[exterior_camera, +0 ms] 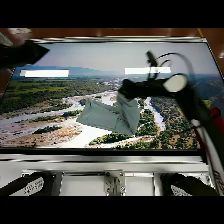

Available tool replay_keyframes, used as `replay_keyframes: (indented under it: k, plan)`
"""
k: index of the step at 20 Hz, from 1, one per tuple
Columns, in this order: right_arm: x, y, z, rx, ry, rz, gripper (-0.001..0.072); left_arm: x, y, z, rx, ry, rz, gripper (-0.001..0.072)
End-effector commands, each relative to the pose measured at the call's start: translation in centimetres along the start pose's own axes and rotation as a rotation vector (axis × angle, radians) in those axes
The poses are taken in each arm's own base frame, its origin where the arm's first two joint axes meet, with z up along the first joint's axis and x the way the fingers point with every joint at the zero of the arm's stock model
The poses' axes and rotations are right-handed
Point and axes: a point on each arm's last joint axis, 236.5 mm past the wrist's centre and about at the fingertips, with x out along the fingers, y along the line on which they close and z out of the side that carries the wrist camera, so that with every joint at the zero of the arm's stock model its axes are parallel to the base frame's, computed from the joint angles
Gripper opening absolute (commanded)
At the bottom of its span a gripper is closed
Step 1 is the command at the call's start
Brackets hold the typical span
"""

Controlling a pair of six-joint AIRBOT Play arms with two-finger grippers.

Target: Fold the shirts.

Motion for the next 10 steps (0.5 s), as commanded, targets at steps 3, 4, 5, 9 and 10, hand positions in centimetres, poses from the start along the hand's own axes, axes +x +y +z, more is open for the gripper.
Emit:
replay_keyframes:
  k: [3,4,5,9,10]
  plan:
    - [13.1,1.8,-3.6,0.291,-0.036,0.128,0.0057,-8.3,1.9,-2.6,0.096,0.122,0.155,0.0031]
    - [14.2,2.2,-4.3,0.314,-0.021,0.151,0.0057,-8.6,1.7,-2.9,0.101,0.129,0.158,0.0031]
    - [15.0,2.8,-4.7,0.339,-0.003,0.172,0.0057,-8.7,1.7,-3.3,0.110,0.134,0.157,0.0031]
    - [17.0,5.2,-4.4,0.347,0.014,0.222,0.0138,-7.8,3.1,-5.5,0.075,0.189,0.161,0.0032]
    - [17.1,5.6,-4.5,0.359,0.022,0.231,0.0352,-7.4,3.6,-6.4,0.062,0.210,0.162,0.0031]
